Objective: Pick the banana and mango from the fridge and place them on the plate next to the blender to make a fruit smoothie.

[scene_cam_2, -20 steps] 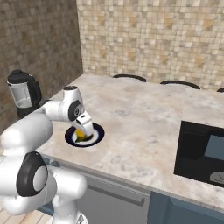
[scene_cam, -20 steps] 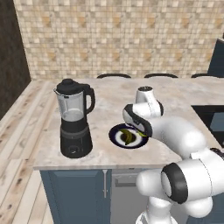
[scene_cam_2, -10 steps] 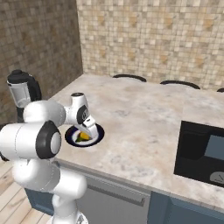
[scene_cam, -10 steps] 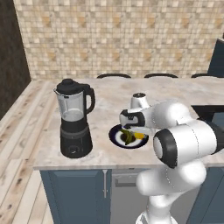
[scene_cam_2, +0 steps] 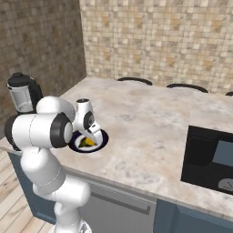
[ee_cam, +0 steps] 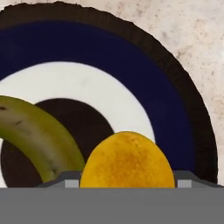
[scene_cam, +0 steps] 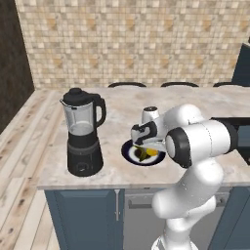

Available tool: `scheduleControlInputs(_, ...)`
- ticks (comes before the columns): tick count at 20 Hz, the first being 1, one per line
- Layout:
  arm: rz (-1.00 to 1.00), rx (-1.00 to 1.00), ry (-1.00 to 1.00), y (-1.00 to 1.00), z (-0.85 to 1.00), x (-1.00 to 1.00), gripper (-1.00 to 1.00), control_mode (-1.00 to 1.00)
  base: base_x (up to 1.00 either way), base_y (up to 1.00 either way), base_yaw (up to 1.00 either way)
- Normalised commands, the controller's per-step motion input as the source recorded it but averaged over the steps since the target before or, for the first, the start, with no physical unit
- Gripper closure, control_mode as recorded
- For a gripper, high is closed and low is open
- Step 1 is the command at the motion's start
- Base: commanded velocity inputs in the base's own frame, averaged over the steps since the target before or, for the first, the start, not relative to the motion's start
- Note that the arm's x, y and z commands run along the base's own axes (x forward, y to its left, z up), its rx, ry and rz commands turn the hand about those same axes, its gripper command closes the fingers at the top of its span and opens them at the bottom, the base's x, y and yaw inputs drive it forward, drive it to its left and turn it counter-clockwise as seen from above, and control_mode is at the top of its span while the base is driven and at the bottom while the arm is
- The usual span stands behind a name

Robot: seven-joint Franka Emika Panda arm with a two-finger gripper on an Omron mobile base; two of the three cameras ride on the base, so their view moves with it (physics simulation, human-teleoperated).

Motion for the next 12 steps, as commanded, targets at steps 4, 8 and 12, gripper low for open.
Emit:
scheduleControlInputs(4,0.0,0.0,-0.06,0.0,0.03,-0.02,-1.0,-1.0,0.0,0.0,0.0)
scheduleControlInputs(8,-0.01,0.0,-0.04,0.0,0.36,-0.36,-1.0,-1.0,0.0,0.0,0.0)
scheduleControlInputs(12,-0.04,-0.01,-0.1,0.0,0.61,-0.54,-1.0,-1.0,0.0,0.0,0.0)
